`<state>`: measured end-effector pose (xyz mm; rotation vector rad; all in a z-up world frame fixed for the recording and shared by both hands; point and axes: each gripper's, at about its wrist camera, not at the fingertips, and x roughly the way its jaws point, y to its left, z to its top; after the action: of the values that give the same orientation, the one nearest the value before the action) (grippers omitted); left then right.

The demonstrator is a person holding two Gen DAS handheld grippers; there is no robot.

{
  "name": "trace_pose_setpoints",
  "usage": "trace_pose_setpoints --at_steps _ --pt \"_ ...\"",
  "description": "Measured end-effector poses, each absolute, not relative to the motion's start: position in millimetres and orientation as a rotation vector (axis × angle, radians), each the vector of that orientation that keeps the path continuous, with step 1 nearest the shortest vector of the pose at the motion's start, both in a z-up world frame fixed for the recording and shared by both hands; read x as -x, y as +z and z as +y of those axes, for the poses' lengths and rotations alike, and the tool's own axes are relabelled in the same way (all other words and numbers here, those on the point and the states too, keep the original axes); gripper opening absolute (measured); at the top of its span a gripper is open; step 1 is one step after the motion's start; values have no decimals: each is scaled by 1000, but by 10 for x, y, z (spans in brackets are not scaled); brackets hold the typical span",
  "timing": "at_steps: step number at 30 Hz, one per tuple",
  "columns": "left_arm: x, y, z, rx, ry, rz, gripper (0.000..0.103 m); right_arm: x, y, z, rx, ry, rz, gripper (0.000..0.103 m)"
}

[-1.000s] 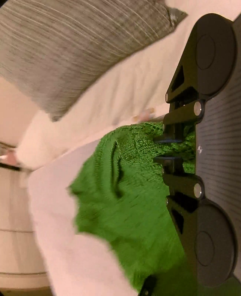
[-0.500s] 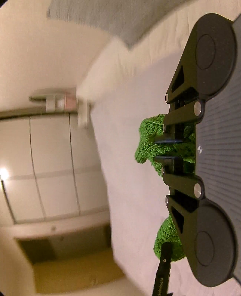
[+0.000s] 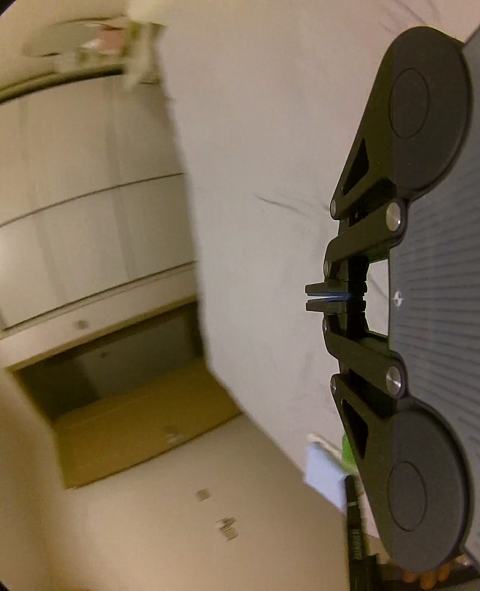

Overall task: Fold clothes
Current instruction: 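Lift the vest with both grippers and carry it onto the open bed area, then release the vest onto the bed with both grippers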

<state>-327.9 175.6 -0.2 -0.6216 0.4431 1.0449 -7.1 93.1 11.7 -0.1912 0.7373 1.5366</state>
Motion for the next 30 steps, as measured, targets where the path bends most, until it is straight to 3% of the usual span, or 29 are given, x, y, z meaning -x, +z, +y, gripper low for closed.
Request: trace_pose_setpoints --at_steps 2,5,8,11,14,17,21,30 --pt "3623 -93 2109 630 1036 494 0 447 -122 1182 259 1484 810 6" --pt "3995 -361 2442 698 1004 627 0 875 -526 1378 343 1404 934 33" --pt "4320 -700 2556 800 949 728 2 1214 -908 1450 417 1323 1066 33" --pt "4429 -998 2488 875 910 826 2 1424 -1116 1315 461 1270 1150 45" --pt "4523 -1198 2292 901 896 908 7 1729 -1209 1118 532 1241 1184 45" --pt "4588 -1351 2086 909 888 980 13 2000 -1312 1016 552 1231 1186 54" --pt "4497 -1345 1814 854 925 1037 21 2123 -1254 872 576 1260 1141 62" --pt "4544 -1118 978 776 1033 1057 28 2265 -1083 150 590 1314 1087 68"
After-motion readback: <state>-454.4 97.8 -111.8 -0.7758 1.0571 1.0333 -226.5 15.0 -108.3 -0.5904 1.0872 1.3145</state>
